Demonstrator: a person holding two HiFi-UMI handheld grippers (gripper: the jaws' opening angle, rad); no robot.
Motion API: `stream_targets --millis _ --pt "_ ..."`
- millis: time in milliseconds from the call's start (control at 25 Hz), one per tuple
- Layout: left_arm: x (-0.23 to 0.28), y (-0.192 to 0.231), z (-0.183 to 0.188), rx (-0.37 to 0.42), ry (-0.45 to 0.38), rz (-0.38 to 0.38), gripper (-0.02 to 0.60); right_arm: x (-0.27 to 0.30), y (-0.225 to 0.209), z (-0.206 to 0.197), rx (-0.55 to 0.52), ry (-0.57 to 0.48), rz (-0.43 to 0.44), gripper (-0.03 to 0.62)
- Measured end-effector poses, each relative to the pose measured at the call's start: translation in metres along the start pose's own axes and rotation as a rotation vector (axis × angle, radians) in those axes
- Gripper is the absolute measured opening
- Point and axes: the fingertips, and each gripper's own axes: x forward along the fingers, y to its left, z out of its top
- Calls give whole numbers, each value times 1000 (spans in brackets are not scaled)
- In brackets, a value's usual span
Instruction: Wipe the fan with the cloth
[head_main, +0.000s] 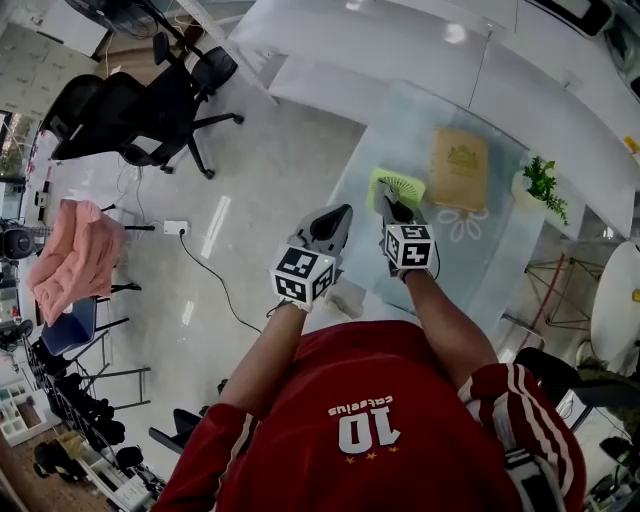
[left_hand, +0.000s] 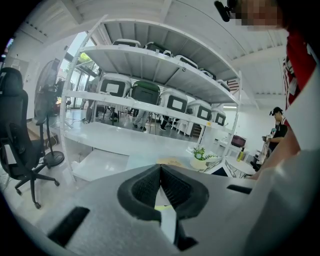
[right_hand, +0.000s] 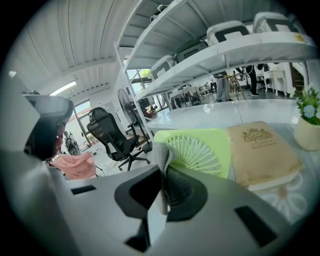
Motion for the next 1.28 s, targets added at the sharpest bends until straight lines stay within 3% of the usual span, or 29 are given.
stream_targets --millis 1280 --pt "27 -31 1 23 24 -98 0 -39 -53 -17 49 2 -135 14"
